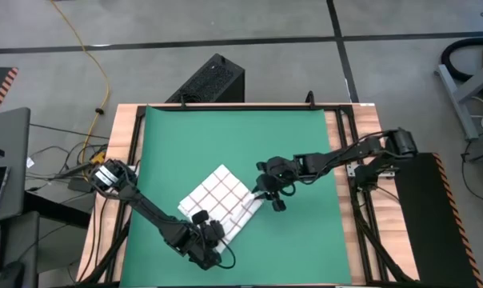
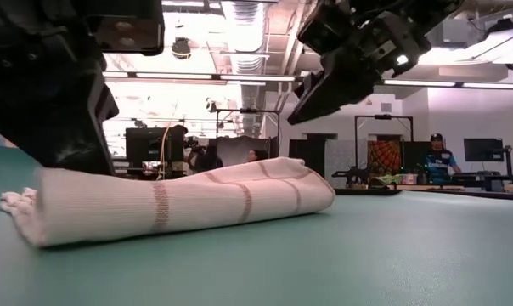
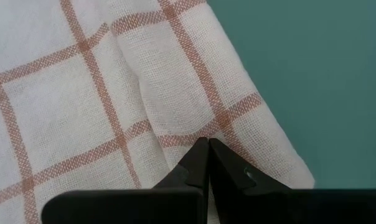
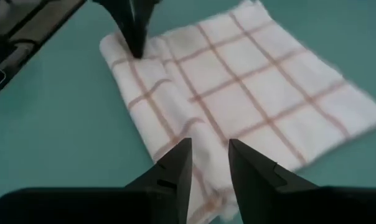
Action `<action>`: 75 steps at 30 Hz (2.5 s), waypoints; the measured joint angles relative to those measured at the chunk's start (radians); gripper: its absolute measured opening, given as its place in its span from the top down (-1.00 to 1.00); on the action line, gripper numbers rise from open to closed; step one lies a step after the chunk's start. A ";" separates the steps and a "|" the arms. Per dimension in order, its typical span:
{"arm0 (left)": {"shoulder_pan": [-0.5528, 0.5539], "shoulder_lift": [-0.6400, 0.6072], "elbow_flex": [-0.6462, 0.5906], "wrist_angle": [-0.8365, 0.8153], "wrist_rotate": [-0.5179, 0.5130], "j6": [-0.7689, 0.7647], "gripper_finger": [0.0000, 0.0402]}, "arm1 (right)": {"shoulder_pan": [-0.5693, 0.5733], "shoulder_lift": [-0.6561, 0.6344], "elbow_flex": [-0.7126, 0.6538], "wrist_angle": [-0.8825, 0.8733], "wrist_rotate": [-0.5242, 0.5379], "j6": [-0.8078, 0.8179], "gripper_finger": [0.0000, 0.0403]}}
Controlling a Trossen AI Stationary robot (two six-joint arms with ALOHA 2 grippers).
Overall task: Roll towel
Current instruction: Roll the white towel
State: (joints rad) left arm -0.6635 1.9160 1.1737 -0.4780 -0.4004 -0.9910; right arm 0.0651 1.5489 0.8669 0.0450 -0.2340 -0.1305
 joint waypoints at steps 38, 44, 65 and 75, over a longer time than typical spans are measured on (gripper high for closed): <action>0.006 -0.001 0.001 -0.118 0.037 0.340 1.00 | -0.070 0.240 0.018 0.391 -0.027 -0.267 0.43; 0.016 -0.002 0.000 -0.113 0.056 0.342 1.00 | -0.089 0.374 0.110 0.368 -0.026 -0.286 0.43; 0.049 0.000 0.000 -0.271 0.051 0.631 1.00 | -0.198 0.407 0.244 -0.194 -0.003 -0.248 0.43; 0.118 0.005 -0.003 -0.419 -0.050 0.771 1.00 | -0.177 0.402 0.242 -0.215 0.008 -0.080 0.45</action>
State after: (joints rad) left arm -0.5453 1.9205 1.1702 -0.8970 -0.4506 -0.2203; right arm -0.1121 1.9514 1.1088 -0.1700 -0.2264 -0.2105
